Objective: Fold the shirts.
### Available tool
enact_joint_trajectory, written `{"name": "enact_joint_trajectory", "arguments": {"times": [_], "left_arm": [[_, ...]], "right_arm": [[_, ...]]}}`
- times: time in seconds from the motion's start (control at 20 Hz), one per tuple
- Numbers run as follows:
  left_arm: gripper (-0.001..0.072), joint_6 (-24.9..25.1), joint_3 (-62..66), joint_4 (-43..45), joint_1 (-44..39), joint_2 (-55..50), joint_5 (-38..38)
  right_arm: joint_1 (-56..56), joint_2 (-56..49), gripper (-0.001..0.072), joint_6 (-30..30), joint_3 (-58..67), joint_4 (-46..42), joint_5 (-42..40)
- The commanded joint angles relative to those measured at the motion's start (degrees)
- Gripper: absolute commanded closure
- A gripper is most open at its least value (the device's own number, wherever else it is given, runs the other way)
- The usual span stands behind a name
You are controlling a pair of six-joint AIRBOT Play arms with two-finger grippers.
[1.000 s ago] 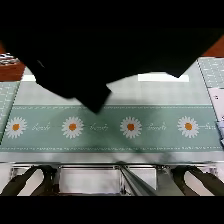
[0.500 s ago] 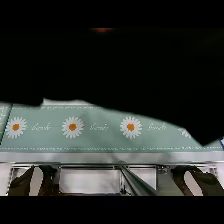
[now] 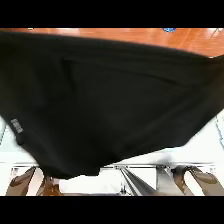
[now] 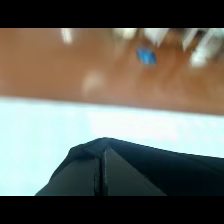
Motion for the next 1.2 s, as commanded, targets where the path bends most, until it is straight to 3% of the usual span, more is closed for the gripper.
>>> {"name": "enact_joint_trajectory", "arguments": {"times": [0.0, 0.25, 0.5, 0.55, 0.6, 0.65, 0.7, 0.8, 0.85, 0.95, 1.05, 1.15], "left_arm": [[0.0688, 2.9, -7.8, -2.7, -5.0, -12.1, 4.9], [0.0688, 3.4, -3.2, -3.0, -14.2, -36.8, 14.6], [0.0687, 3.2, 5.5, -10.6, -16.3, -53.9, 10.1], [0.0614, 3.1, 5.7, -12.4, -16.3, -55.2, 9.7], [0.0338, 1.4, 5.7, -12.5, -16.3, -55.9, 8.6], [0.0196, 0.7, 5.8, -11.6, -15.9, -56.0, 5.7], [0.0197, 0.8, 6.4, -8.8, -14.7, -56.0, 2.2], [0.0199, -6.1, 8.1, 0.9, -9.9, -55.9, -8.7], [0.0199, -9.9, 8.1, 6.3, -6.5, -55.6, -15.3], [0.0199, -11.6, 5.7, 15.6, -1.0, -53.6, -24.9], [0.0199, -10.7, -2.4, 18.6, 3.1, -47.1, -22.5], [0.0199, -9.0, -14.1, 18.4, 6.7, -38.0, -14.4]], "right_arm": [[0.0, -11.2, 0.0682, -5.6, -7.3, 5.9, -6.9], [0.0, -34.8, 0.0682, -8.9, -3.1, 15.3, -19.8], [-0.2, -55.1, 0.0673, -7.8, 10.4, 27.9, -21.6], [-0.5, -57.4, 0.0566, -6.3, 11.8, 29.9, -22.4], [-0.8, -58.8, 0.0352, -4.9, 12.7, 31.2, -22.6], [-1.6, -59.4, 0.0296, -4.7, 13.6, 31.6, -22.5], [-2.9, -59.2, 0.0296, -4.7, 14.1, 31.5, -21.6], [-7.9, -57.9, 0.0298, -4.9, 14.8, 31.2, -16.5], [-11.2, -56.9, 0.0302, -4.7, 14.8, 29.3, -11.9], [-16.8, -54.9, 0.0303, -3.9, 14.1, 21.9, -0.7], [-20.7, -50.0, 0.0303, -3.5, 7.8, 12.3, 2.7], [-24.5, -42.5, 0.0303, -3.5, -4.2, 6.8, -2.0]]}}
